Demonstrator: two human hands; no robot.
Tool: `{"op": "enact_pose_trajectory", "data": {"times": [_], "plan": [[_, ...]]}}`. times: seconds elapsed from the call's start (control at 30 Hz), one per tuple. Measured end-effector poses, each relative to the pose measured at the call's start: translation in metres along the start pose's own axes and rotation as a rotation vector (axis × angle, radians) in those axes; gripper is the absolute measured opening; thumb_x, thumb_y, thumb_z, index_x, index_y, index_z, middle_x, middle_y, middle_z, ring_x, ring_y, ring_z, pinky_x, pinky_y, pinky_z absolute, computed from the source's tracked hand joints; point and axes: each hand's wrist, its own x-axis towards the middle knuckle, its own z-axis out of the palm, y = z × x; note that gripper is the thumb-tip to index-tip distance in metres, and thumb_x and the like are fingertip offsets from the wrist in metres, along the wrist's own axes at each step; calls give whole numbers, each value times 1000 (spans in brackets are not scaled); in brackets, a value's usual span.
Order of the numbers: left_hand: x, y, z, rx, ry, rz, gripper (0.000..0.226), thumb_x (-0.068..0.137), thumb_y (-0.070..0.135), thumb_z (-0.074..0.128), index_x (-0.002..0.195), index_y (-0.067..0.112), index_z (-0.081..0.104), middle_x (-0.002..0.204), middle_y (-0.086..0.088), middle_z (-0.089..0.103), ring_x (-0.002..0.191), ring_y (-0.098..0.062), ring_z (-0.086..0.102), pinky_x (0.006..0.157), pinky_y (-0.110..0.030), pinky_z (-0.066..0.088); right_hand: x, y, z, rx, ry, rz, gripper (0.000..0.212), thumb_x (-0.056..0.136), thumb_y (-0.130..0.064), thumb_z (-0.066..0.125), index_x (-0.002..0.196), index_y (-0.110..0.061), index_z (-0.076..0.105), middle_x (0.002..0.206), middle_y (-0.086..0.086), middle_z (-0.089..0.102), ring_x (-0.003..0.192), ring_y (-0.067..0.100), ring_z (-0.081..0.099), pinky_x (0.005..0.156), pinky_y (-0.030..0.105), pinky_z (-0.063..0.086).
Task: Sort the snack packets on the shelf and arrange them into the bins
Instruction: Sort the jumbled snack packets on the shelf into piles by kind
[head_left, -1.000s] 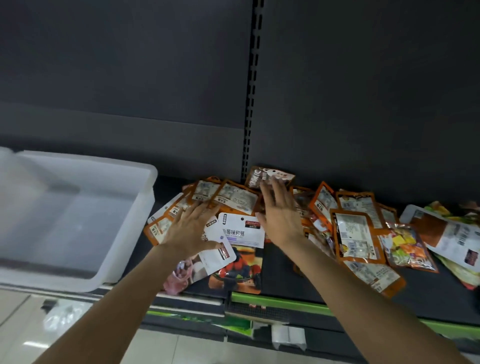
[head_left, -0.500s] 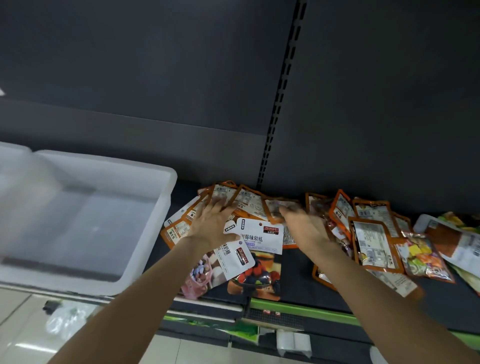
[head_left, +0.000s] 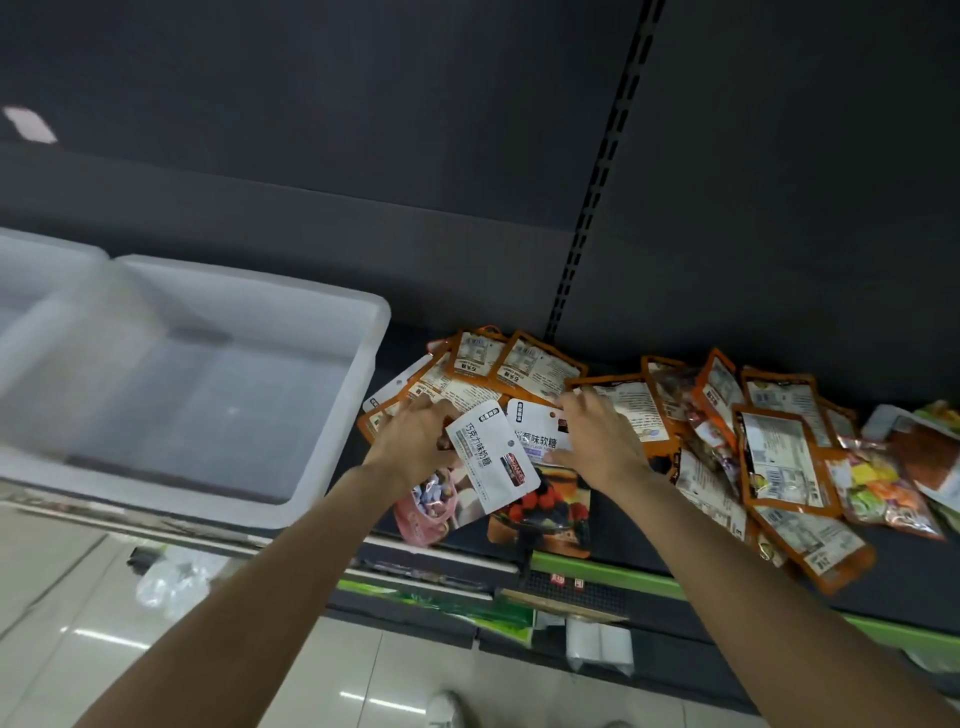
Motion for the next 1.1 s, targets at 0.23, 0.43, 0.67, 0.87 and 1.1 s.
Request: {"op": "enact_pose_trajectory", "data": {"times": [0.23,0.43,0.67,0.87,1.1], "plan": [[-3,-5,-24,-330,158,-64,7,92,22,59,87,18,55,98,-1,66,82,-16,64,72,-32,56,5,8,-2,-48,-8,-11,48,83,-32,69,122,-13,47,131,8,43,125,25,37,100,36,38],[-7,4,-45,-440,389,-122,8,96,22,54,89,20,50,93,-5,70,76,-17,67,61,-33,57,9,12,-10,81,-17,-27,17,83,-30,69,92,-21,57,99,-4,51,103,18,48,83,32,39],[-8,41,-53,-462,562,-40,9,96,21,52,97,13,56,99,-7,71,76,-18,66,54,-20,45,-15,16,-23,1021,32,145,14,86,-15,67,76,-9,59,87,7,69,80,19,65,67,29,49],[-11,99,-63,-257,732,56,14,97,21,50,101,12,59,72,-9,66,60,-28,60,53,-33,45,-41,40,-43,1400,133,267,13,92,-17,60,83,-9,59,90,11,70,78,21,66,69,36,53],[3,235,-32,-292,579,204,15,94,24,54,93,12,63,85,-8,71,81,-31,66,64,-36,51,-102,157,-80,1519,447,381,3,94,-11,56,95,-10,58,96,10,66,79,19,64,47,27,54]]}}
